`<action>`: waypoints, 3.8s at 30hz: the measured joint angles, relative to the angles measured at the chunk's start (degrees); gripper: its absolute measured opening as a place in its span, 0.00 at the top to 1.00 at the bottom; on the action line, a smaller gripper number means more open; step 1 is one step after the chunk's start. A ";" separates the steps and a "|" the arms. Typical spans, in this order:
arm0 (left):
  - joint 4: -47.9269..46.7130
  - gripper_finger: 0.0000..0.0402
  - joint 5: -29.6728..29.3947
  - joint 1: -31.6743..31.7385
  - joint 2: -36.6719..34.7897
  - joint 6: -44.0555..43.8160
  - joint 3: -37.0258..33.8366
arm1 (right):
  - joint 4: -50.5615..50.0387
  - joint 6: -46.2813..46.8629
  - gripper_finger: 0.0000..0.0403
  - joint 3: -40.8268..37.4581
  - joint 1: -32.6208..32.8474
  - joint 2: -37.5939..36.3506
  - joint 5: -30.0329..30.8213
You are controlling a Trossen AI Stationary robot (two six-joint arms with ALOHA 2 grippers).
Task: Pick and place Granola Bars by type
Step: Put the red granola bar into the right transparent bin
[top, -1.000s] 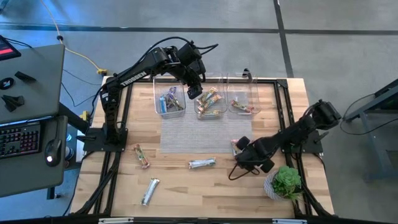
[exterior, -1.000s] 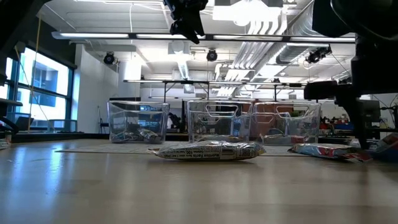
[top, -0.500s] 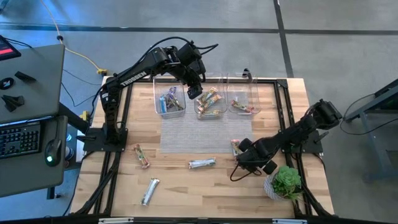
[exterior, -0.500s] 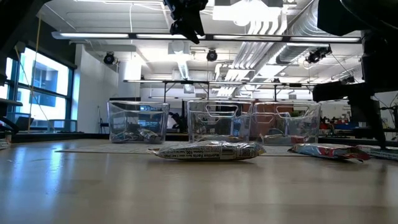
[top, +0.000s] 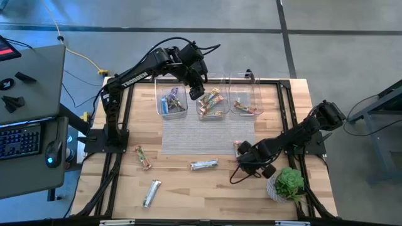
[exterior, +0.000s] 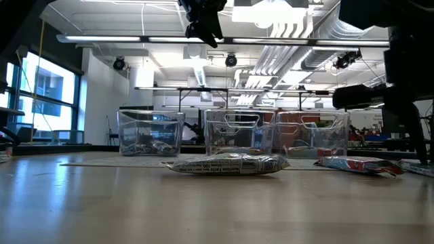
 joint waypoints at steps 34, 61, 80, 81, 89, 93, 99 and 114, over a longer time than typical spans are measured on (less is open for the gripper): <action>0.02 0.50 0.00 0.02 0.00 0.02 0.00 | 2.72 9.14 0.82 1.98 -0.10 -0.39 3.07; 0.00 0.50 0.00 0.01 0.02 -1.03 0.00 | 12.17 4.66 0.53 -8.52 3.21 -0.84 4.99; 0.00 0.50 -0.16 0.00 0.02 -0.64 0.00 | -2.62 -4.08 0.78 8.89 -3.35 -0.27 45.00; 0.00 0.50 -0.27 0.02 0.02 -0.55 0.00 | -2.77 -4.88 0.78 9.62 -5.45 -0.23 46.46; -0.24 0.50 0.33 0.02 0.02 -0.53 0.00 | 0.99 -0.12 0.79 8.85 -27.49 -2.22 47.43; -0.58 0.50 0.38 0.02 0.02 0.31 0.00 | 4.91 0.81 0.79 7.67 -36.87 -2.56 42.50; -0.87 0.50 0.52 0.02 0.02 0.72 0.00 | 15.87 -1.21 0.79 6.59 -46.59 -2.56 21.46; -1.55 0.50 0.50 0.02 0.02 0.74 0.00 | 18.84 -1.30 0.68 6.49 -57.40 -1.95 12.83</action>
